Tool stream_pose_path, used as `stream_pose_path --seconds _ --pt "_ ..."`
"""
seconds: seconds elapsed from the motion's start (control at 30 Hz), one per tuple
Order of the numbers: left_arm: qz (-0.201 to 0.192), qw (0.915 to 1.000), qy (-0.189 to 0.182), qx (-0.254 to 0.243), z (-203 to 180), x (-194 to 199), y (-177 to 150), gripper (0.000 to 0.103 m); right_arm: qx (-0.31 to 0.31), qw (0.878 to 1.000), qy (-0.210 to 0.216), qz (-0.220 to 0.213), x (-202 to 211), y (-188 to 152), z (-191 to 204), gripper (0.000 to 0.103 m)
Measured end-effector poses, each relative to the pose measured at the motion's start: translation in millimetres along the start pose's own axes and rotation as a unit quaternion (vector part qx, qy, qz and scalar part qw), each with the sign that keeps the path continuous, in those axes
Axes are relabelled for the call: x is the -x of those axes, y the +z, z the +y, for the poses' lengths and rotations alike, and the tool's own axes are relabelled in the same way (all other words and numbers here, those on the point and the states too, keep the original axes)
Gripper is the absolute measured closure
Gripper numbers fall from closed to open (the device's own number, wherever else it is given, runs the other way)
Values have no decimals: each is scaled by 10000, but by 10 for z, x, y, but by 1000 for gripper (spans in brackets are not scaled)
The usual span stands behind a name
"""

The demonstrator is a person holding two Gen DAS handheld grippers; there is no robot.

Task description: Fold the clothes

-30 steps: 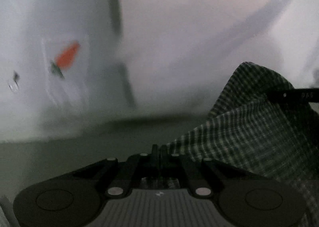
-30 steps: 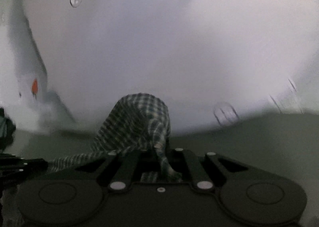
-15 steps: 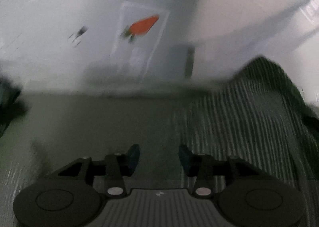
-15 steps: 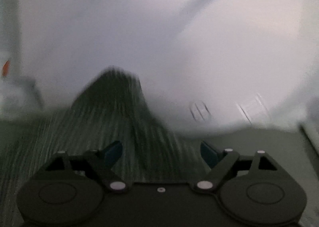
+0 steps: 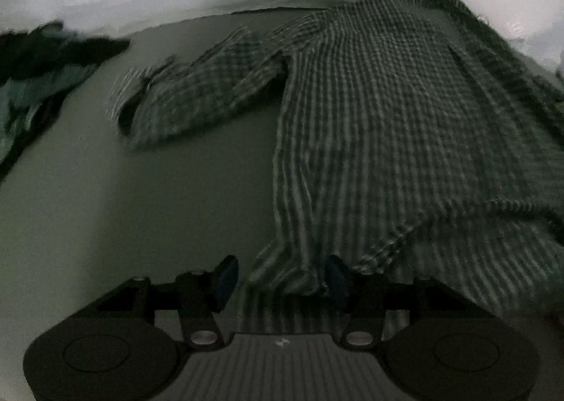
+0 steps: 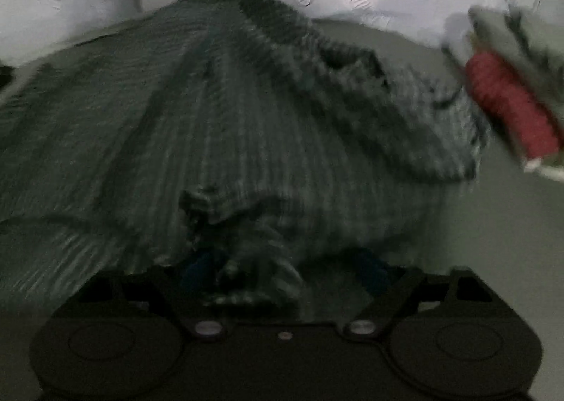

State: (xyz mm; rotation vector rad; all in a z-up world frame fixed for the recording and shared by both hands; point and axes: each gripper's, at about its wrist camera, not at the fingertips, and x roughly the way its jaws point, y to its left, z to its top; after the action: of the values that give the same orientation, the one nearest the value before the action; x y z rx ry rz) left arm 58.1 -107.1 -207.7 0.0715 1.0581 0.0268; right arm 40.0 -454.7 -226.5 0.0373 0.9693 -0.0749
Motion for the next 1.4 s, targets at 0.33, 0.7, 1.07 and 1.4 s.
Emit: stream_pose_path --seconds 0.33,0.7,1.07,1.4 --pt "-540 9977 -26 401 20 572 -274 47 -1664 9813 421 -871 811 -541 -599 95" --pt "-401 9906 -110 1305 281 778 -697 36 -3260 9440 -51 -501 1060 -1259 -1326 52" --pt "258 9949 32 978 77 308 -837 32 -3536 9305 232 -933 971 -1174 -1604 23" --pt "299 9953 1 916 100 287 -788 28 -5492 8044 1816 -1356 791 -1485 -1840 19"
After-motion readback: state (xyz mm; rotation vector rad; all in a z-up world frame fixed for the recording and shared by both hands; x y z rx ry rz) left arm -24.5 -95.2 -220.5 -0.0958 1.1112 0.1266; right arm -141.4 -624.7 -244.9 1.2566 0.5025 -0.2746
